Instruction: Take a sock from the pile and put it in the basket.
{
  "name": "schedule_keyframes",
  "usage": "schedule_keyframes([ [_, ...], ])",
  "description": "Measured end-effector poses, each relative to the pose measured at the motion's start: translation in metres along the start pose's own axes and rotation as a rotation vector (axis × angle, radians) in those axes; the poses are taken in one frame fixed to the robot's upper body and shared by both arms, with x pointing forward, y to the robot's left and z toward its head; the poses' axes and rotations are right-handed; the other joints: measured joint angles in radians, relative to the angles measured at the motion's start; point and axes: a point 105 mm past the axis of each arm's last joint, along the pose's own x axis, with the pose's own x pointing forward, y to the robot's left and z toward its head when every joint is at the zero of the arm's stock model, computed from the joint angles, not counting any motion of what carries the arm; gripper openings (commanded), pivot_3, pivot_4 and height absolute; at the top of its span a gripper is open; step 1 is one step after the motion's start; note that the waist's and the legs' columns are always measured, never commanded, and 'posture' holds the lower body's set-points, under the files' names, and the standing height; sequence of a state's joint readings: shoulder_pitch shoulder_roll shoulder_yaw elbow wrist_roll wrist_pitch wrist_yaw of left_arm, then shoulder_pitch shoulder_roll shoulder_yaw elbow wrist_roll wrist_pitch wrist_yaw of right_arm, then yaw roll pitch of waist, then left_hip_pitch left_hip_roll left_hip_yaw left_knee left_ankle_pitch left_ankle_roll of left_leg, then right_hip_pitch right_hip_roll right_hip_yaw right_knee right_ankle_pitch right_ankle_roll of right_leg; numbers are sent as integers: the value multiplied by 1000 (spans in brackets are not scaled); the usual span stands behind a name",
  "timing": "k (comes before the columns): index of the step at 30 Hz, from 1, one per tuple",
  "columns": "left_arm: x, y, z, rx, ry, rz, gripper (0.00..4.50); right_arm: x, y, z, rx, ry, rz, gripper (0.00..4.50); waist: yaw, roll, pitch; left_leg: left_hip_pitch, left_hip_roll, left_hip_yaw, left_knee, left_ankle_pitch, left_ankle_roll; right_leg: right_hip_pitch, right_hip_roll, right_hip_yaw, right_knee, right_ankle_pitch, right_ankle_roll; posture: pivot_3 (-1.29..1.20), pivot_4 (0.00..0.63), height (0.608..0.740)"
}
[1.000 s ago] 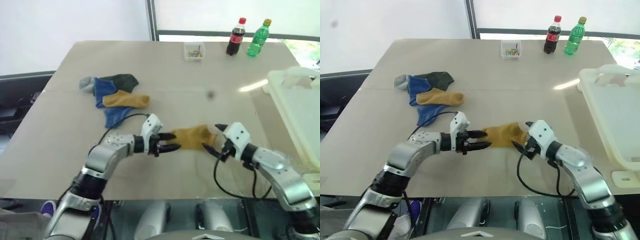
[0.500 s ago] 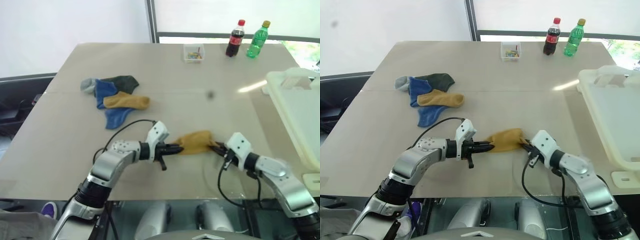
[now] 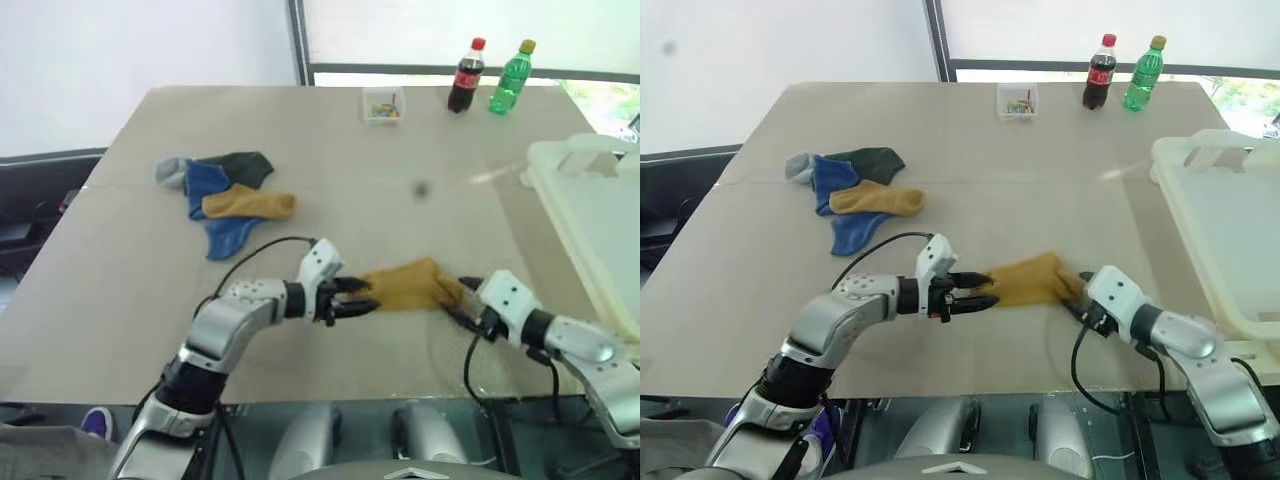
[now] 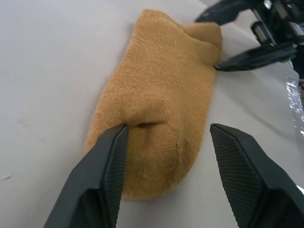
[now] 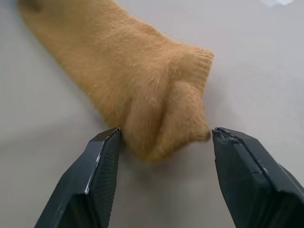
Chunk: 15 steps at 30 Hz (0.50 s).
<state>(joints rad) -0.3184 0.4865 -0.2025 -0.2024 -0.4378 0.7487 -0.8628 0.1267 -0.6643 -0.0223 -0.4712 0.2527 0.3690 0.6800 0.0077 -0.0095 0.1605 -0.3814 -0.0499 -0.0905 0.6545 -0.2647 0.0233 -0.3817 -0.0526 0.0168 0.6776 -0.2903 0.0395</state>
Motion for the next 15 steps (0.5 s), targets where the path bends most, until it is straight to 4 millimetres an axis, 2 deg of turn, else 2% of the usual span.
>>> schedule_keyframes([
  [2, -3, 0, -1, -2, 1, 1, 2656, -3, -5, 15, 22, -58, -23, 2870, 0, 0, 0, 0, 0, 0, 0, 0, 0, 0, 0, 0, 0, 0, 0, 0, 150, 740],
  [4, -1, 0, -1, 7, -4, -1, 2656, 3, -16, 29, 39, -116, -69, 2870, 0, -1, 0, 1, 0, 0, 1, 0, 0, 1, 0, 0, 0, 0, 0, 0, 150, 740],
  [6, 1, -2, 1, 32, -16, -4, 2656, 15, -27, 31, 42, -123, -112, 2870, 0, -1, 0, 2, 0, 0, 1, 0, 0, 1, 0, 0, 0, 0, 0, 0, 150, 740],
  [8, 2, -2, 3, 52, -32, -6, 2656, 26, -32, 21, 40, -82, -138, 2870, 2, -1, 0, 1, 0, 0, 0, 0, 0, 0, 0, 0, 0, 0, 0, 0, 150, 740],
  [11, -2, -1, 6, 39, -72, 7, 2656, 40, -28, -8, 4, 7, -115, 2870, 5, -1, 0, -2, 0, 1, 0, 2, -4, -3, 0, 0, 0, 0, 0, 0, 150, 740],
  [15, -18, 14, 18, 6, -159, 90, 2656, 44, -29, -5, -102, -19, -115, 2870, -1, -1, 0, -2, 0, 2, 0, 2, -4, -4, 0, 2, 0, 0, 0, 0, 150, 740],
])
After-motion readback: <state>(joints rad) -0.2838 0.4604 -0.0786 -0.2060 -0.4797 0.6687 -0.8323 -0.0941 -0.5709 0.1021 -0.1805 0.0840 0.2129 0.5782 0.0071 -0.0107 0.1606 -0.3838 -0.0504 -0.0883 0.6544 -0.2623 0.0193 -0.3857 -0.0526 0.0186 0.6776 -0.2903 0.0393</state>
